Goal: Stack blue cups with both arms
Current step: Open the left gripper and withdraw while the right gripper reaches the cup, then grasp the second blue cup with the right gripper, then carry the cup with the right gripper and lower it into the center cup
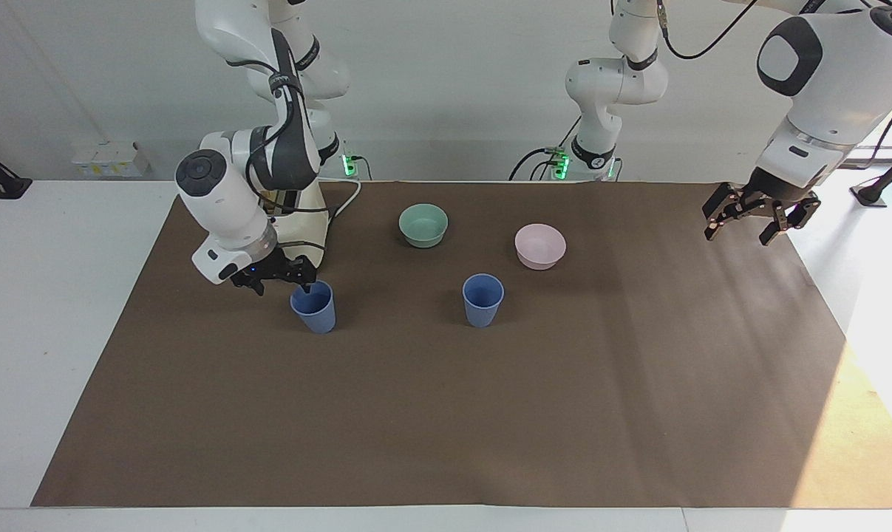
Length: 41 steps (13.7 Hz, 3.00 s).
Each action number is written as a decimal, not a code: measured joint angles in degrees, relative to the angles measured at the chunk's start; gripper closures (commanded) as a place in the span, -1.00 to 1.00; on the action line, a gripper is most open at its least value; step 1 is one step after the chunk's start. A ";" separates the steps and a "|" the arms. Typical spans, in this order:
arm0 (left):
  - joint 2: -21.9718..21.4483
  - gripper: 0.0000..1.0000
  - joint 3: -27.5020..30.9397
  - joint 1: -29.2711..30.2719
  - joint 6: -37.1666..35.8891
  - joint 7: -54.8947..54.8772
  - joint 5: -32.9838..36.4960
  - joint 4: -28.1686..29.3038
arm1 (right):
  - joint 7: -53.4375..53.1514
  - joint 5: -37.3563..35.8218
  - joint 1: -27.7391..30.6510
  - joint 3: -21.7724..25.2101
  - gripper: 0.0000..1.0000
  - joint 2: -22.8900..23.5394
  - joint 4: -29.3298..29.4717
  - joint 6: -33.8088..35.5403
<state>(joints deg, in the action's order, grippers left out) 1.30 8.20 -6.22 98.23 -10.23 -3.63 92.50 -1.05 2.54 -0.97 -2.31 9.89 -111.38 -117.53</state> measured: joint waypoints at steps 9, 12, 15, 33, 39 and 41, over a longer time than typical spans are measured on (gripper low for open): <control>0.93 -1.00 0.02 2.14 -9.68 -0.15 0.50 -7.78 | 0.00 0.00 -0.11 -0.09 1.00 1.07 -1.36 -2.49; 0.92 -1.00 0.02 2.16 -9.68 -0.15 0.50 -7.78 | 0.00 0.51 -0.12 -0.17 1.00 1.04 -1.15 -2.50; 0.92 -1.00 0.02 2.21 -9.68 -0.15 0.50 -7.78 | 0.00 0.72 -0.18 -0.33 1.00 1.07 0.76 -1.73; 0.93 -1.00 -4.93 7.00 -9.75 -0.17 0.55 -7.76 | -37.04 4.42 -22.17 -4.01 1.00 5.11 27.29 11.97; 0.93 -1.00 -6.71 8.22 -9.91 -0.17 0.57 -7.76 | -40.48 3.79 -26.49 -3.99 1.00 8.44 28.17 10.73; 0.93 -1.00 -6.59 8.61 -10.03 -0.16 0.60 -7.76 | -40.49 3.63 -26.36 -3.82 1.00 8.90 28.23 9.94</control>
<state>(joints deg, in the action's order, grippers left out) 2.23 1.61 2.40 88.19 -10.40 -3.03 84.74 -41.53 6.17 -27.33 -6.13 18.80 -83.15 -107.58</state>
